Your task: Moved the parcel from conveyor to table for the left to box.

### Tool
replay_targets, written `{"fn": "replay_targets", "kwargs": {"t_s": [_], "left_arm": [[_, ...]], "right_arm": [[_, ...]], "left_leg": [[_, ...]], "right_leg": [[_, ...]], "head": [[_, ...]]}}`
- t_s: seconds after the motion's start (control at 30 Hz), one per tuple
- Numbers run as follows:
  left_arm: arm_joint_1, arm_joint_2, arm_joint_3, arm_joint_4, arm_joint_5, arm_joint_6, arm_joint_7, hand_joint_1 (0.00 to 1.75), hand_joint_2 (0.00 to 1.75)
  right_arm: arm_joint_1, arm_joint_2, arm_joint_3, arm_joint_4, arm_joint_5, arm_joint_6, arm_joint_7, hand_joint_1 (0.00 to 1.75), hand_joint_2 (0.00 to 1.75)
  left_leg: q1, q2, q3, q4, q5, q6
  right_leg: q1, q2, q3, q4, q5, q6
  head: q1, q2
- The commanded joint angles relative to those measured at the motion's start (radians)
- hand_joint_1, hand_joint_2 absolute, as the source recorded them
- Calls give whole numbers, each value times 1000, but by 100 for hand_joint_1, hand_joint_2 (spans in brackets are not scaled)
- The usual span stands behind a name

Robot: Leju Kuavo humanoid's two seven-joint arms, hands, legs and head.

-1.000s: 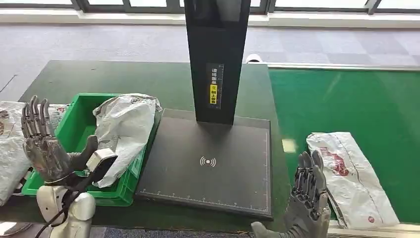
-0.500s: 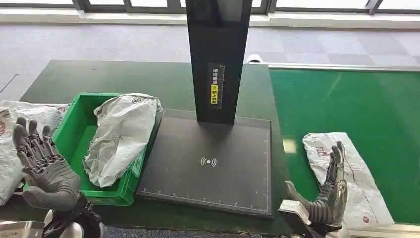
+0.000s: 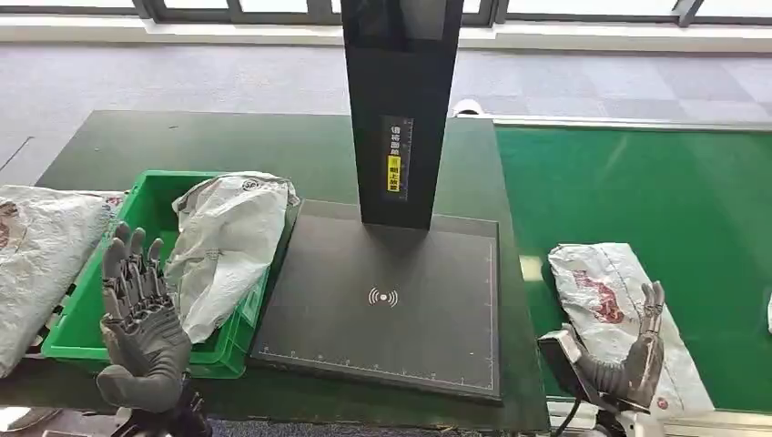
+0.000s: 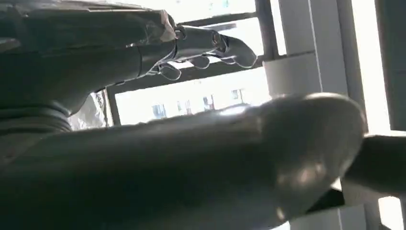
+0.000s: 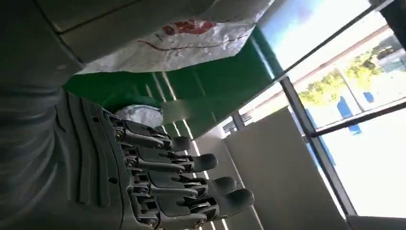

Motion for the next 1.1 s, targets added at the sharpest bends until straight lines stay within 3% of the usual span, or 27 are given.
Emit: {"fn": "replay_targets", "kwargs": {"t_s": [0.03,0.23,0.27,0.4,0.5,0.8,0.93,1.1], "left_arm": [[-7,-8,31,43,-8,-14,3,0,0],[11,-38,74,5,-25,-86,14,0,0],[21,-40,74,-5,-30,-98,12,0,0],[22,-50,73,19,-51,-117,12,0,0],[8,-52,71,30,-54,-126,12,0,0],[4,-52,71,29,-60,-132,16,0,0],[-2,-54,72,28,-64,-131,22,0,0],[8,-58,77,8,-67,-113,28,0,0]], "right_arm": [[-57,40,-141,160,13,3,-1,0,175],[-73,54,-270,267,189,79,155,0,175],[-73,59,-313,273,223,95,231,0,175],[-59,72,-473,275,296,188,233,0,175],[-67,69,-519,308,316,232,227,0,175],[-89,60,-546,356,357,235,253,0,175],[-123,8,-588,501,409,260,294,0,175],[-192,-28,-551,649,462,239,296,0,175]], "left_leg": [[0,0,2,-1,0,0],[1,-1,4,-3,0,0],[1,-1,4,-2,0,0],[0,-2,2,-1,0,0],[0,-3,2,-1,-1,0],[0,-1,2,-1,-1,0],[1,-3,3,-3,0,0],[1,0,4,-2,-1,1]], "right_leg": [[0,1,2,-2,0,-1],[1,0,4,-4,0,-1],[1,0,4,-3,0,-1],[0,-2,3,-2,-1,-1],[1,-3,3,-2,-1,0],[0,0,2,-2,0,0],[1,-2,4,-4,0,-1],[1,0,5,-4,1,0]], "head": [[0,0],[0,0],[0,0],[0,0],[0,0],[0,0],[0,0],[0,0]]}}
